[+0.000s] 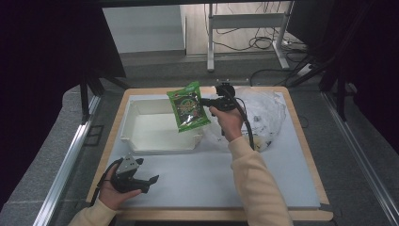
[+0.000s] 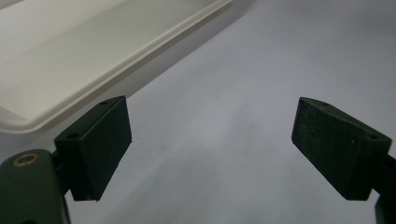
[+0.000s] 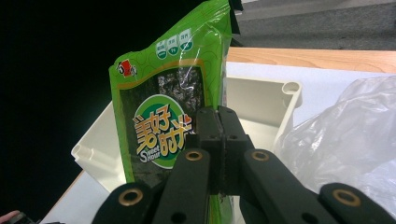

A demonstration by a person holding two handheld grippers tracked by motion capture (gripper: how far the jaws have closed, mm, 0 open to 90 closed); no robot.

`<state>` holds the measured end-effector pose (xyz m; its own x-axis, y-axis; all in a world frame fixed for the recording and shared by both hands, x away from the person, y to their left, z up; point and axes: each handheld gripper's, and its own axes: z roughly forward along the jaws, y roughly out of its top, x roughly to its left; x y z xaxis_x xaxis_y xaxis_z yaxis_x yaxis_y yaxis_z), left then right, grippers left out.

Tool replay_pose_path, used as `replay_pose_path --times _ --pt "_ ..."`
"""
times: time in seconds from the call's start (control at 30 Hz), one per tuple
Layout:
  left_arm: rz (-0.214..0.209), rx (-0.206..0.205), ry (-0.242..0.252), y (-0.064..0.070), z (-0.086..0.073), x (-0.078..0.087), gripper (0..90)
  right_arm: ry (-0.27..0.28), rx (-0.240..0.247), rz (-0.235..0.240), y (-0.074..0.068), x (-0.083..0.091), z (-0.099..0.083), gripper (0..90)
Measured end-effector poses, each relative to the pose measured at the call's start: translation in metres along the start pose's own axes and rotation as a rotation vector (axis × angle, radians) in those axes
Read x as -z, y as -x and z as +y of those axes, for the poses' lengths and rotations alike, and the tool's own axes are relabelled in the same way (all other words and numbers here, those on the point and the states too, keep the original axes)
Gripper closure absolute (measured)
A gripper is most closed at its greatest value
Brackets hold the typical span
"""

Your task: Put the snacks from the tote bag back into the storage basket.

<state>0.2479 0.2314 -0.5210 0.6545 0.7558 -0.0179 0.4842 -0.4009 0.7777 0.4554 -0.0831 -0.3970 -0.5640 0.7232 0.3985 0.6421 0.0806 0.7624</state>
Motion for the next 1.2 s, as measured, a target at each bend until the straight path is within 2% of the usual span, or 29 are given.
replay_pose_path --times 0.27,0.8,1.2 --pt "0.0 0.0 0.0 0.0 0.0 0.0 12.2 0.0 -0.005 0.015 -0.004 -0.006 -0.002 90.0" --pt "-0.002 0.0 0.0 0.0 0.0 0.0 12.2 -0.015 0.014 0.031 -0.014 -0.015 -0.001 89.9" --pt "-0.005 0.0 -0.003 0.0 0.0 -0.001 12.2 -0.007 0.025 0.052 -0.025 -0.02 0.0 89.9"
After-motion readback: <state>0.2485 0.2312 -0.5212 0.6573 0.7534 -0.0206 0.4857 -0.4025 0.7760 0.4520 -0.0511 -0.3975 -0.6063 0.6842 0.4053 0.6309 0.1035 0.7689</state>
